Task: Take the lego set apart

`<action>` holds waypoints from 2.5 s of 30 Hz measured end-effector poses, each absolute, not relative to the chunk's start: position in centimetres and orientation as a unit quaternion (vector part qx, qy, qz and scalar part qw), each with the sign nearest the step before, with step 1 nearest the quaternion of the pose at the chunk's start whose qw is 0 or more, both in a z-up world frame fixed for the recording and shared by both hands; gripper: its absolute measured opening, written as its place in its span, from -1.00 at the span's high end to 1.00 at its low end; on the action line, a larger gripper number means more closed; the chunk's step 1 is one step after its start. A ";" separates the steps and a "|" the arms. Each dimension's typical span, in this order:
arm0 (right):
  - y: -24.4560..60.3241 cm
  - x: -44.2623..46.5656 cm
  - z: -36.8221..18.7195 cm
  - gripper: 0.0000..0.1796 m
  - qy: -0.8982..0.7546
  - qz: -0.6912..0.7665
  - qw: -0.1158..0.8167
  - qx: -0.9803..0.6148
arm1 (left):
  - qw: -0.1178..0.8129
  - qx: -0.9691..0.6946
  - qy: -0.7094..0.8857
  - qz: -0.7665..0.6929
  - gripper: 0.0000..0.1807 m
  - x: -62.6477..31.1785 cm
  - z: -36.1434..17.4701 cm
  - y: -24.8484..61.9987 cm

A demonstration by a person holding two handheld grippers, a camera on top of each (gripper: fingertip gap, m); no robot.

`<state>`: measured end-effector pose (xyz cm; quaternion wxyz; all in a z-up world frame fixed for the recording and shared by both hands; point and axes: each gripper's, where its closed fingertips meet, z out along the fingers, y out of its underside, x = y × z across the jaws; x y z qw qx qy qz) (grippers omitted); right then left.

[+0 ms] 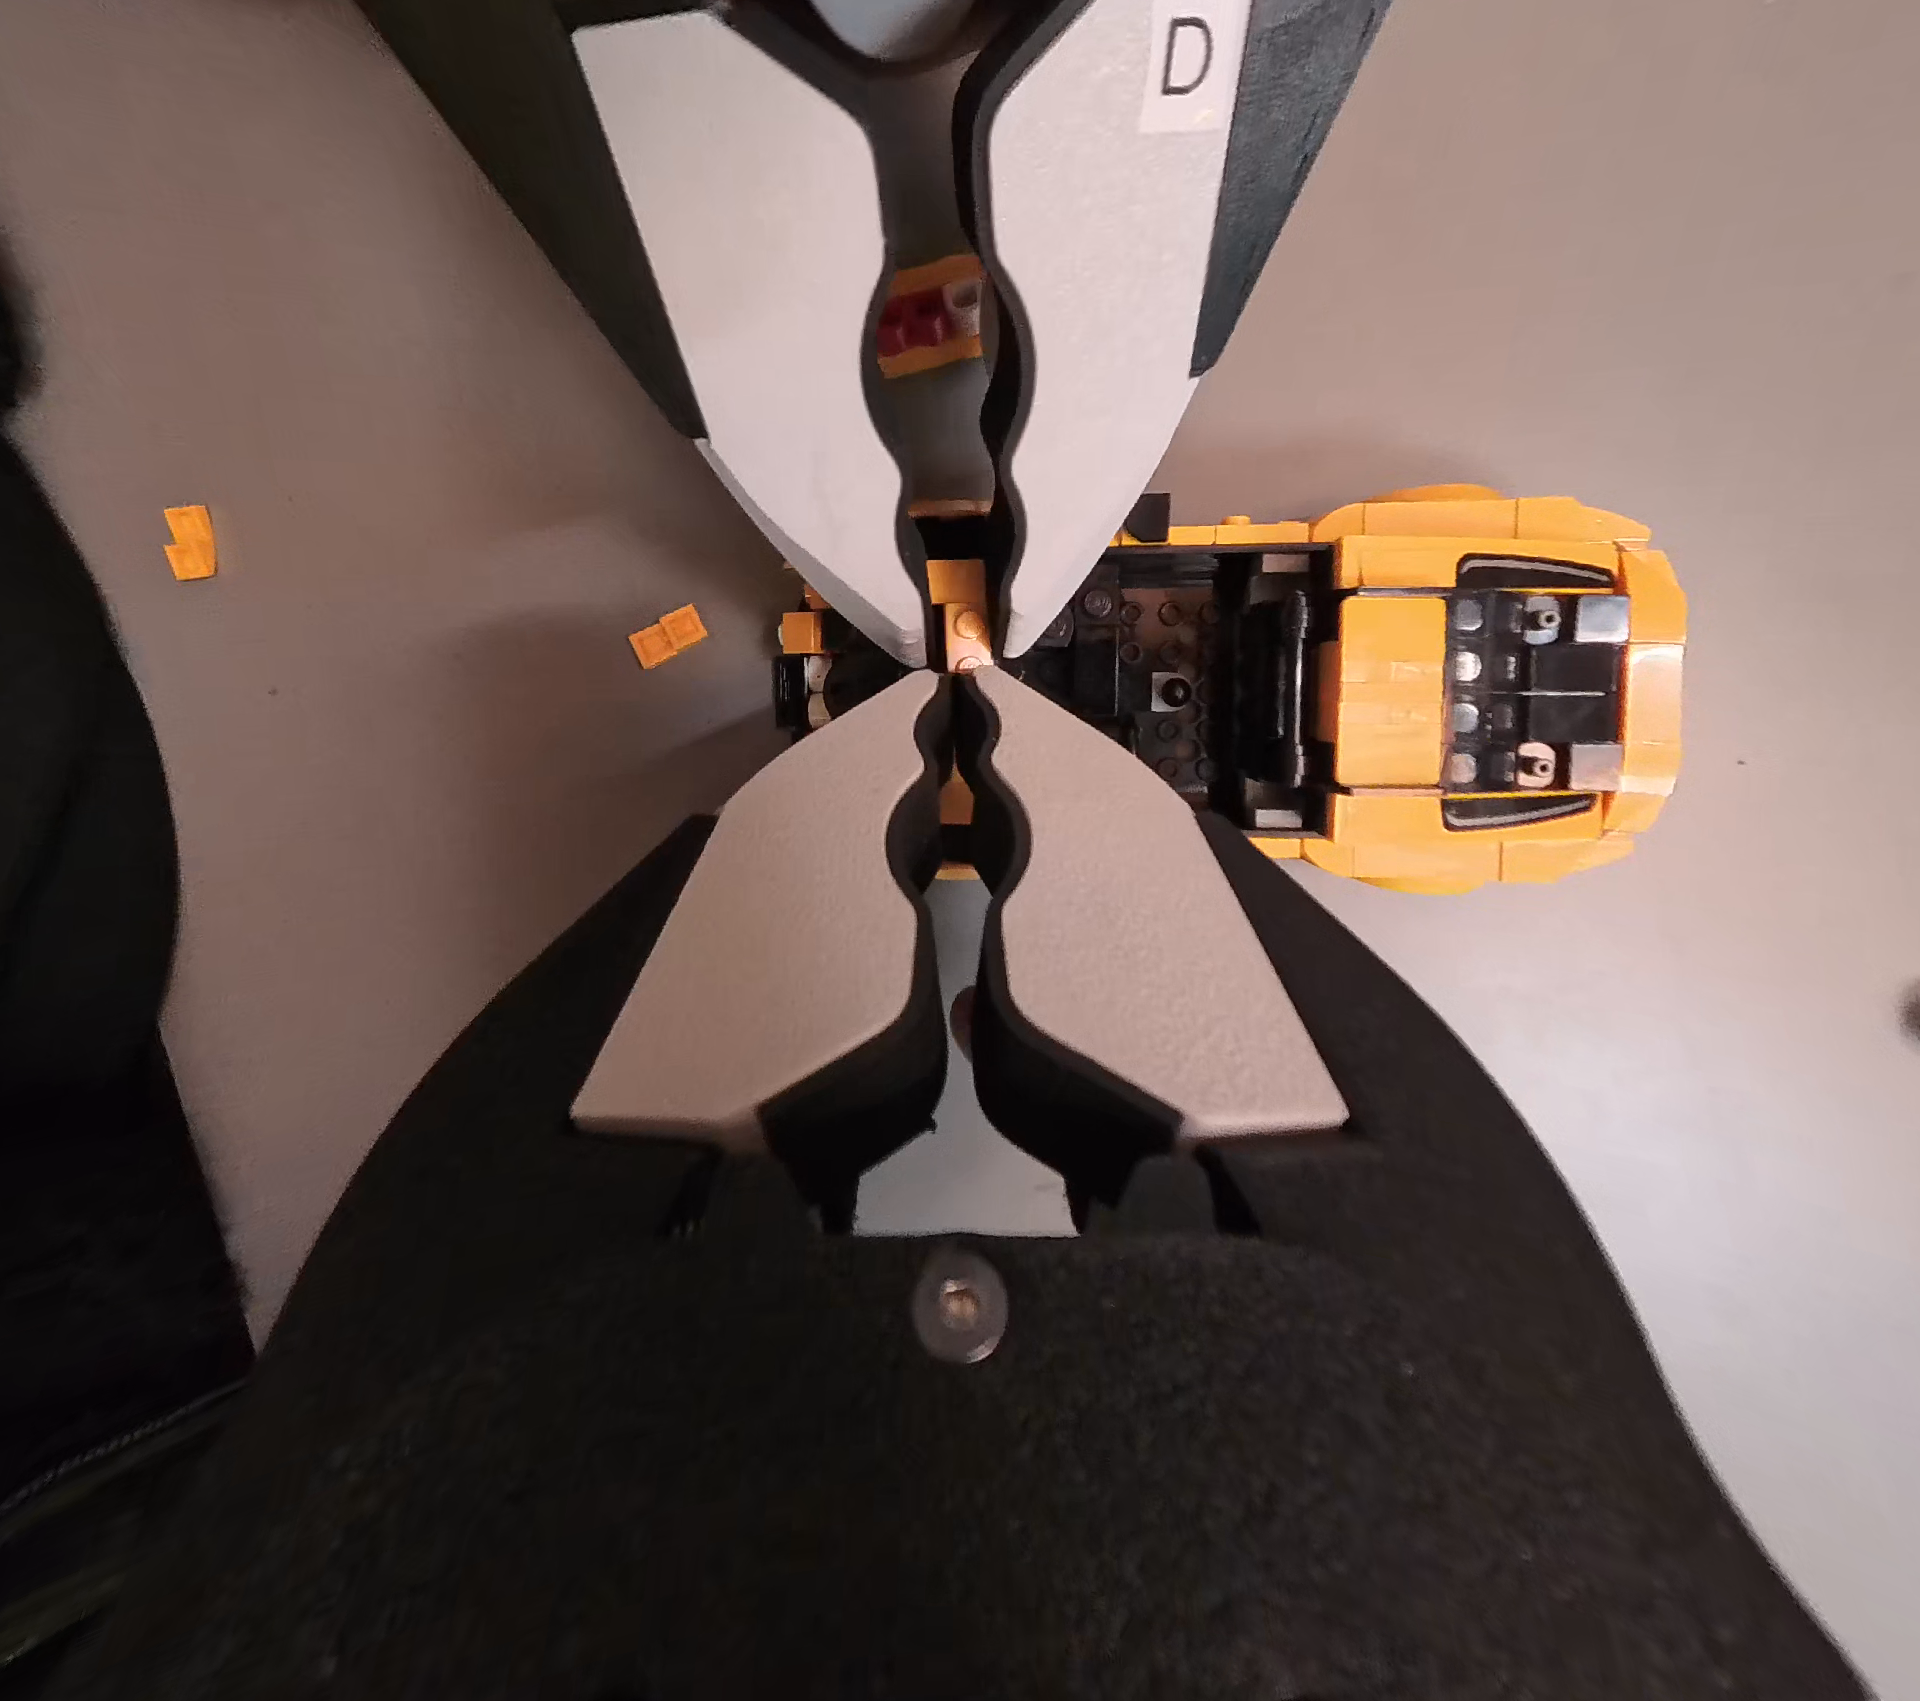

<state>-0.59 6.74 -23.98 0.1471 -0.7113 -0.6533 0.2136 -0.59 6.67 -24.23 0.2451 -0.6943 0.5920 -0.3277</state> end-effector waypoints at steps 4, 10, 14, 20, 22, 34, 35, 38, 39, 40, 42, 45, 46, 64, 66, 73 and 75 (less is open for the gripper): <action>6.7 -0.7 -24.0 1.00 -0.665 0.199 0.153 -0.703 | 0.237 -0.701 0.577 -0.345 0.91 -0.7 -24.2 6.7; 6.7 -0.7 -24.1 1.00 -0.685 0.170 0.166 -0.688 | 0.241 -0.703 0.571 -0.350 0.91 -0.7 -24.3 6.7; 6.7 -0.8 -24.1 1.00 -0.688 0.172 0.160 -0.687 | 0.244 -0.696 0.583 -0.341 0.91 -0.8 -24.4 6.6; 6.8 -0.9 -23.7 1.00 -0.668 0.198 0.163 -0.698 | 0.254 -0.685 0.609 -0.309 0.90 -0.8 -24.4 6.6; 7.4 -0.8 -23.0 0.99 -0.663 0.195 0.178 -0.701 | 0.258 -0.681 0.613 -0.305 0.90 -0.8 -24.4 6.5; 6.6 -0.6 -23.9 0.96 -0.676 0.208 0.127 -0.695 | 0.271 -0.671 0.635 -0.272 0.91 -0.9 -24.4 6.4; 6.6 -0.6 -24.0 0.96 -0.675 0.209 0.126 -0.697 | 0.271 -0.670 0.635 -0.272 0.91 -0.9 -24.4 6.4; 6.4 -0.5 -24.1 0.95 -0.675 0.201 0.120 -0.699 | 0.270 -0.668 0.638 -0.271 0.91 -0.9 -24.4 6.3; 6.4 -0.5 -24.1 0.95 -0.679 0.195 0.122 -0.697 | 0.270 -0.669 0.637 -0.272 0.91 -0.9 -24.4 6.3; 6.4 -0.5 -24.1 0.95 -0.683 0.189 0.126 -0.694 | 0.269 -0.670 0.635 -0.274 0.91 -0.9 -24.4 6.3; 6.4 -0.5 -24.1 0.95 -0.688 0.180 0.138 -0.690 | 0.264 -0.676 0.627 -0.284 0.91 -0.9 -24.3 6.3; 6.4 -0.5 -24.2 0.94 -0.686 0.178 0.151 -0.689 | 0.252 -0.685 0.607 -0.315 0.89 -1.1 -24.1 6.1; 6.4 -0.5 -24.2 0.94 -0.688 0.174 0.155 -0.687 | 0.249 -0.687 0.599 -0.326 0.89 -1.2 -24.0 6.1; 5.9 -0.7 -24.2 0.94 -0.736 0.117 0.174 -0.644 | 0.267 -0.679 0.619 -0.291 0.90 -1.1 -24.5 5.6; 5.9 -0.8 -24.1 0.95 -0.711 0.155 0.159 -0.667 | 0.271 -0.674 0.628 -0.280 0.90 -1.1 -24.4 5.7; 5.8 -0.6 -24.0 0.87 -0.675 0.222 0.112 -0.695 | 0.284 -0.652 0.651 -0.265 0.90 -1.0 -24.4 5.3; 5.5 -0.7 -23.9 0.89 -0.678 0.231 0.097 -0.692 | 0.288 -0.649 0.656 -0.257 0.90 -1.0 -24.4 5.3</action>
